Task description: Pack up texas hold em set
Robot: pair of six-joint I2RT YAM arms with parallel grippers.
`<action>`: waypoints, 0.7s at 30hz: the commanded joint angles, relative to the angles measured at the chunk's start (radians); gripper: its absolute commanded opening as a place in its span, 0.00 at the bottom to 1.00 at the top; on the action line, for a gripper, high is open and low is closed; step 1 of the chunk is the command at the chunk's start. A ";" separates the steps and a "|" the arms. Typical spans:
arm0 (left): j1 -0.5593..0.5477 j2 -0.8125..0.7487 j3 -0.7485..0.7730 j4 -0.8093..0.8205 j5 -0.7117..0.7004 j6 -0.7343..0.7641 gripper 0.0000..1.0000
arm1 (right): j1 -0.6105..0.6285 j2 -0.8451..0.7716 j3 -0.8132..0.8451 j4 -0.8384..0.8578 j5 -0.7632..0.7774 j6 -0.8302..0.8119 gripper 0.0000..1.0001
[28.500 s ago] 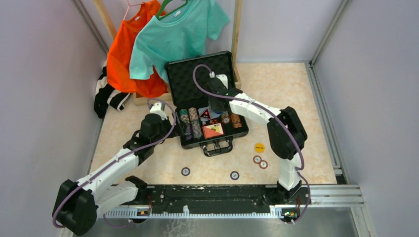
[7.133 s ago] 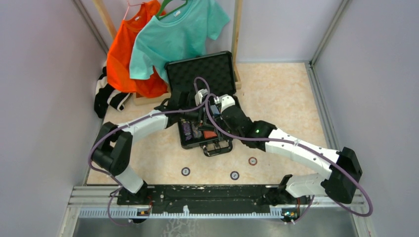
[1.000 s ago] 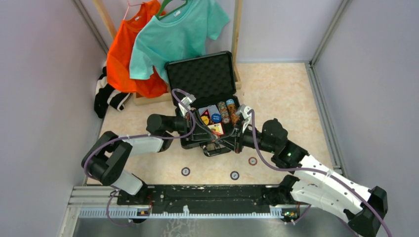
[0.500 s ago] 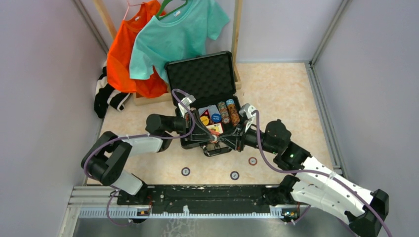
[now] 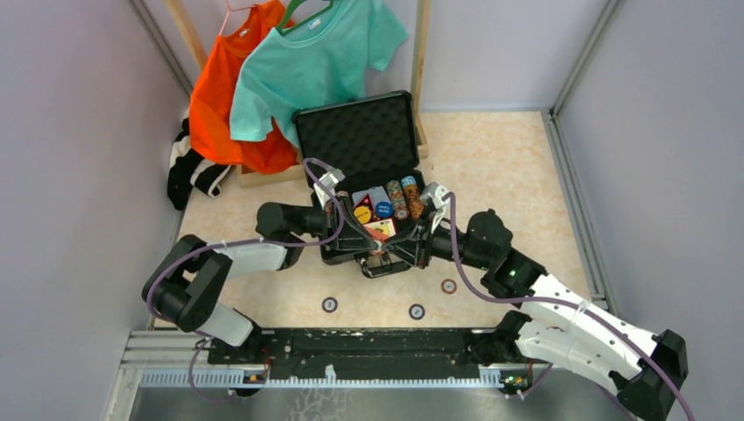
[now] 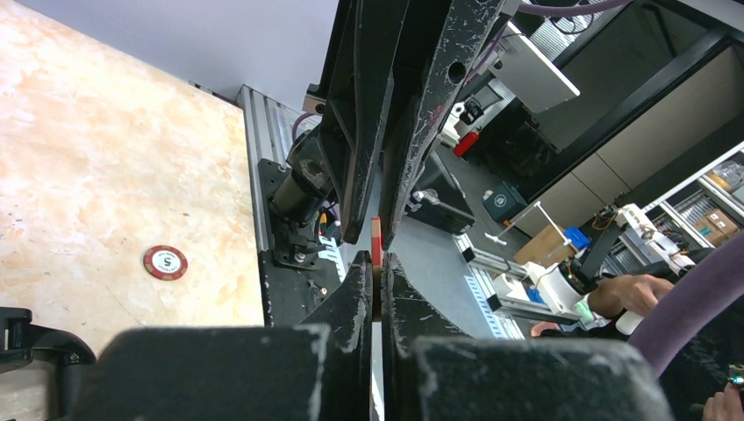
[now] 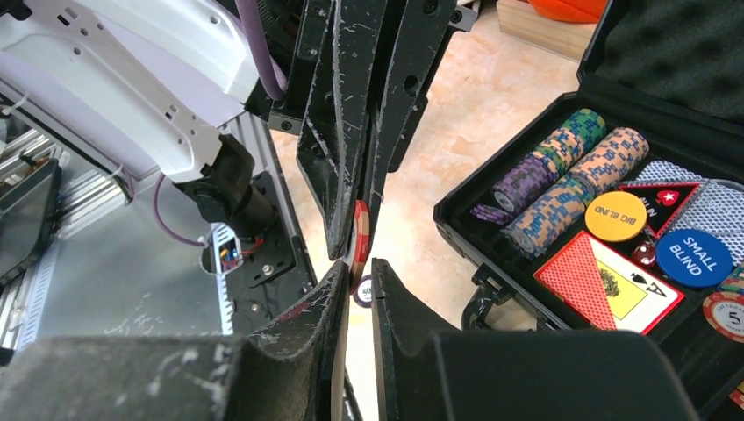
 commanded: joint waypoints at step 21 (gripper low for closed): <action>0.076 0.037 -0.074 0.265 0.000 0.009 0.51 | -0.052 -0.015 0.075 -0.064 0.133 -0.160 0.00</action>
